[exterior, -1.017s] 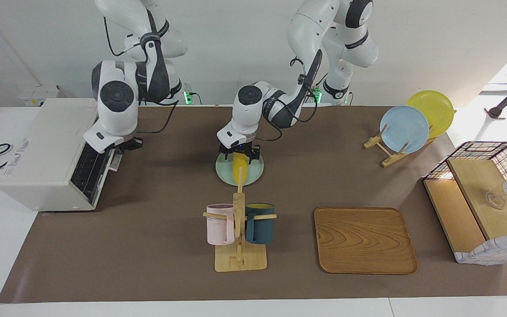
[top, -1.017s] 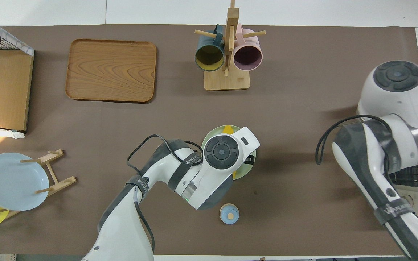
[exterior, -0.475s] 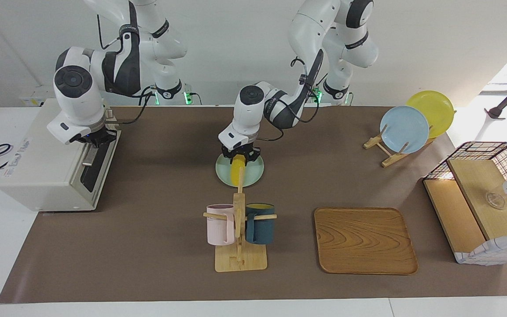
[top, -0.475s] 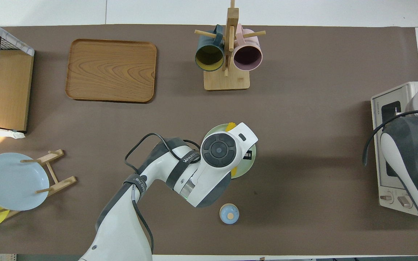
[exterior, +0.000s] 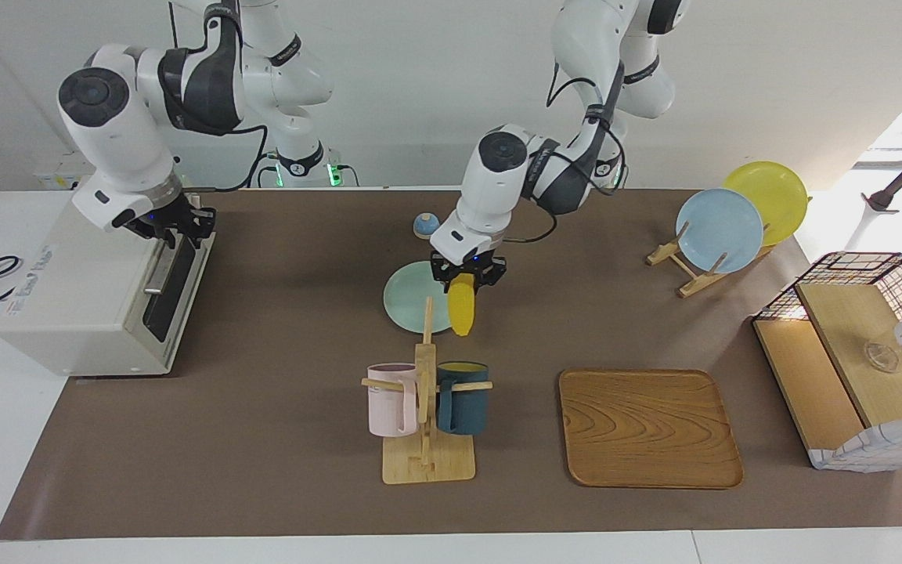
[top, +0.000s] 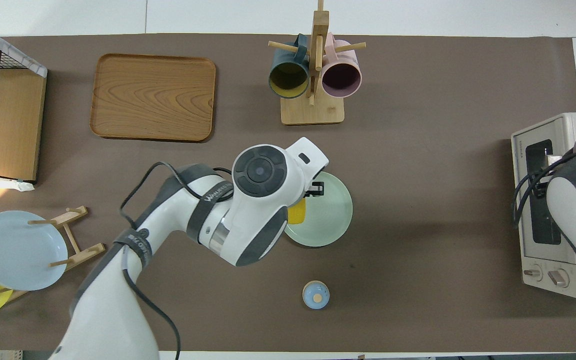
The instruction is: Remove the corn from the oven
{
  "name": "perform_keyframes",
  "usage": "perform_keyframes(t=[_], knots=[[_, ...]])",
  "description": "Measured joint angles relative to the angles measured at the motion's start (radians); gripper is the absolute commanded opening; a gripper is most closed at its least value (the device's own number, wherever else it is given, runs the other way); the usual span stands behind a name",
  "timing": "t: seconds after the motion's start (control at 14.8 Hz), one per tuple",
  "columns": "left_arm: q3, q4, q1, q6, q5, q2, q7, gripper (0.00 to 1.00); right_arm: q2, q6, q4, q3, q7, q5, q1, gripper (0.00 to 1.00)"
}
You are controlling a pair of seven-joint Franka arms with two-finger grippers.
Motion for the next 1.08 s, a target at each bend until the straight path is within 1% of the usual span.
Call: perform_keyframes(t=[0.07, 0.2, 0.34, 0.47, 0.54, 0.68, 0.81, 0.95, 1.08], knots=[[0.001, 0.002, 0.044, -0.018, 0.004, -0.017, 0.033, 0.00, 0.001, -0.006, 0.028, 0.019, 0.000, 0.029, 0.001, 1.00], [0.003, 0.017, 0.139, -0.028, 0.017, -0.023, 0.094, 0.00, 0.006, -0.023, 0.060, 0.067, 0.010, 0.050, 0.004, 1.00], [0.005, 0.039, 0.243, -0.028, 0.026, -0.012, 0.163, 0.00, 0.021, -0.062, 0.099, 0.094, 0.046, 0.069, 0.008, 1.00], [0.005, 0.081, 0.356, -0.043, 0.028, 0.017, 0.272, 0.00, 0.044, -0.085, 0.147, 0.097, 0.057, 0.082, 0.008, 1.00], [0.005, 0.112, 0.404, -0.059, 0.028, 0.040, 0.322, 0.00, 0.054, -0.090, 0.165, 0.094, 0.057, 0.087, 0.015, 1.00], [0.004, 0.178, 0.462, -0.073, 0.038, 0.104, 0.377, 0.00, 0.070, -0.097, 0.185, 0.057, 0.078, 0.088, 0.078, 1.00], [0.001, 0.237, 0.480, -0.073, 0.070, 0.191, 0.396, 0.00, 0.077, -0.098, 0.188, 0.027, 0.098, 0.088, 0.123, 1.00], [-0.002, 0.315, 0.486, -0.065, 0.074, 0.291, 0.410, 0.00, 0.077, -0.102, 0.187, 0.018, 0.099, 0.088, 0.125, 1.00], [-0.003, 0.374, 0.488, -0.035, 0.076, 0.365, 0.413, 0.00, 0.067, -0.119, 0.172, 0.011, 0.099, 0.088, 0.125, 1.00]])
